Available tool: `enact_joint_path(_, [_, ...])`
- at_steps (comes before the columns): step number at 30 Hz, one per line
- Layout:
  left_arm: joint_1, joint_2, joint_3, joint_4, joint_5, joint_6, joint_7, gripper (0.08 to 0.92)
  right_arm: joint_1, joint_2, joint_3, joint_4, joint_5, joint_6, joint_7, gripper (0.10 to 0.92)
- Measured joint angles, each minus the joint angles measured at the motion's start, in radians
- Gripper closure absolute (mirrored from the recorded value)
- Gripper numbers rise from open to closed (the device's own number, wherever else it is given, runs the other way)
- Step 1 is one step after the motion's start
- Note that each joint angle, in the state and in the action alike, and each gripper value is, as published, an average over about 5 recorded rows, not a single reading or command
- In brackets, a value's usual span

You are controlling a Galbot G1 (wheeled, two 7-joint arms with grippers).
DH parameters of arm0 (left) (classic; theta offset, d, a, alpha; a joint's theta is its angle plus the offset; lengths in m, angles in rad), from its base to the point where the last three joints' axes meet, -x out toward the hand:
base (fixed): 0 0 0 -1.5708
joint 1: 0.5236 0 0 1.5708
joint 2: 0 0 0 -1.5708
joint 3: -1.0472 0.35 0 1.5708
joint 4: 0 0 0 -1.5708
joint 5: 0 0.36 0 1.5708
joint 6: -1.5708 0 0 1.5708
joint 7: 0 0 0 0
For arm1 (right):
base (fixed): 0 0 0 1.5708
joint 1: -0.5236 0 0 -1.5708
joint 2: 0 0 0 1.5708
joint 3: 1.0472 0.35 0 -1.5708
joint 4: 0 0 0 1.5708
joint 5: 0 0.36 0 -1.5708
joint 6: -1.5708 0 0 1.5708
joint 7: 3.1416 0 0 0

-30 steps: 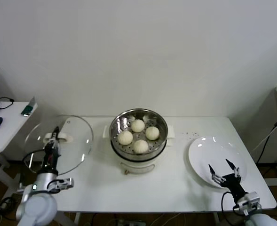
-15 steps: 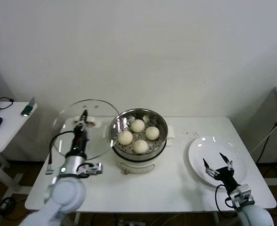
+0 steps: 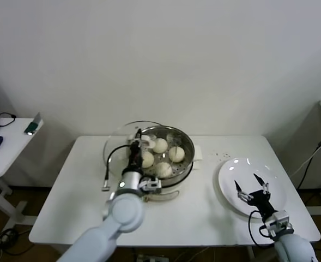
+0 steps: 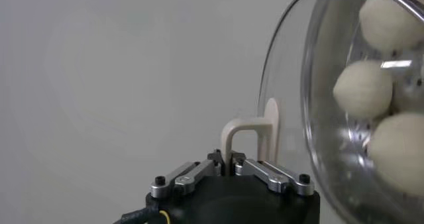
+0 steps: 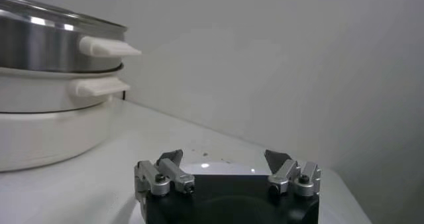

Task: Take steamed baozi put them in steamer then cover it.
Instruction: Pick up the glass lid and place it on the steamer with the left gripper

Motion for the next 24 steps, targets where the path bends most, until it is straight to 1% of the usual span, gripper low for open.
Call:
enact_joint_path(6, [-0.045, -0.098, 0.034, 0.080, 0.031, 0.000, 0.023, 0.850, 0.002, 0.000, 0.004, -0.003, -0.003, 0.003, 0.000, 0.203])
enact_joint_path(10, [-0.069, -0.141, 0.050, 0.127, 0.037, 0.000, 0.025, 0.850, 0.000, 0.000, 0.008, -0.005, -0.003, 0.005, -0.002, 0.203])
enact_joint_path(16, [-0.093, -0.182, 0.064, 0.193, 0.031, -0.001, 0.017, 0.850, 0.002, 0.000, 0.007, -0.008, -0.005, 0.005, -0.006, 0.203])
enact_joint_path(24, [-0.114, -0.209, 0.070, 0.262, 0.015, -0.001, -0.010, 0.850, 0.007, -0.001, 0.002, -0.010, -0.010, 0.005, -0.007, 0.203])
